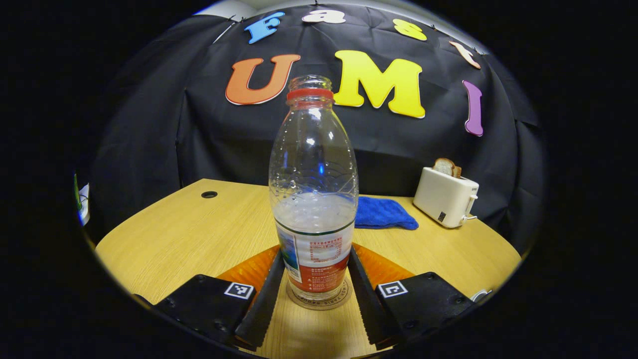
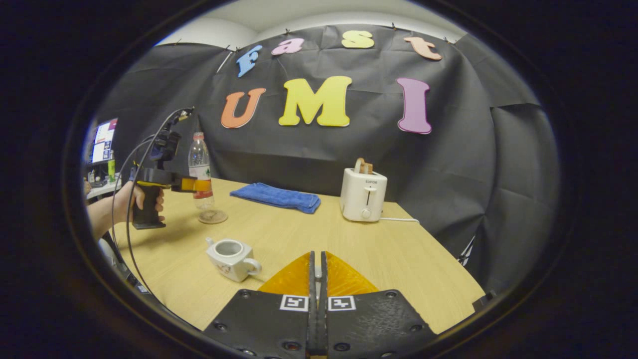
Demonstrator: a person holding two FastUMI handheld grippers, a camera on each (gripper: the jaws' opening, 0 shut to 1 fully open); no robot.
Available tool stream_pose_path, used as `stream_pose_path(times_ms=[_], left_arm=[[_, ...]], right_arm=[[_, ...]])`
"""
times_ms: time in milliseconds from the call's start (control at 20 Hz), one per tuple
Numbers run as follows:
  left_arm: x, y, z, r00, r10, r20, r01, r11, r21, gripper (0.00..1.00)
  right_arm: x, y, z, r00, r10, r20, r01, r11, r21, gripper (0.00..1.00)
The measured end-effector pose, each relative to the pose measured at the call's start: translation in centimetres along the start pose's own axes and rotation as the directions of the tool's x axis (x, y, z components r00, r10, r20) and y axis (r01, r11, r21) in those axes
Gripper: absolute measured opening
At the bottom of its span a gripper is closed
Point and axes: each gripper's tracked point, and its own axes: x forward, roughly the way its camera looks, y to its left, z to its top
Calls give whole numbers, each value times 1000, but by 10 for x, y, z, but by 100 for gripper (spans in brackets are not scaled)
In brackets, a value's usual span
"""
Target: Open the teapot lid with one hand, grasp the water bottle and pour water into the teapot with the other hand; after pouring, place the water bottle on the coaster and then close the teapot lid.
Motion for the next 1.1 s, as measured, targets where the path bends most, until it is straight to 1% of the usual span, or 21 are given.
stream_pose_path(times_ms=[200,400,450,500,650,850,900,950,1050,1100], left_arm=[[12,0,-11,1000,-6,-30,5,1000,-7,76],[17,-2,-14,999,2,-42,-1,1000,10,78],[17,-1,-15,999,3,-45,-2,1000,9,84],[18,-2,-16,999,4,-44,-3,1000,13,79],[18,-3,-19,998,2,-61,0,999,39,81],[20,-8,-21,998,2,-70,1,999,48,90],[19,-8,-21,998,0,-71,3,999,46,98],[17,-9,-22,997,-4,-73,8,999,46,99],[15,-4,-24,996,20,-82,-15,998,62,99],[12,-5,-25,997,18,-81,-12,998,67,99]], right_arm=[[6,1,-7,1000,3,-18,-3,1000,0,0],[8,3,-10,1000,9,-26,-9,1000,-1,0],[8,3,-10,1000,9,-25,-9,1000,-2,0],[7,3,-9,1000,9,-24,-9,1000,-3,0],[6,3,-10,1000,10,-26,-10,1000,-1,0],[5,4,-11,1000,10,-29,-10,1000,3,0],[4,5,-11,1000,11,-29,-11,1000,2,0],[3,6,-11,1000,11,-27,-11,1000,1,0],[3,8,-10,1000,14,-25,-14,1000,-1,0],[2,11,-9,1000,16,-25,-16,1000,-3,0]])
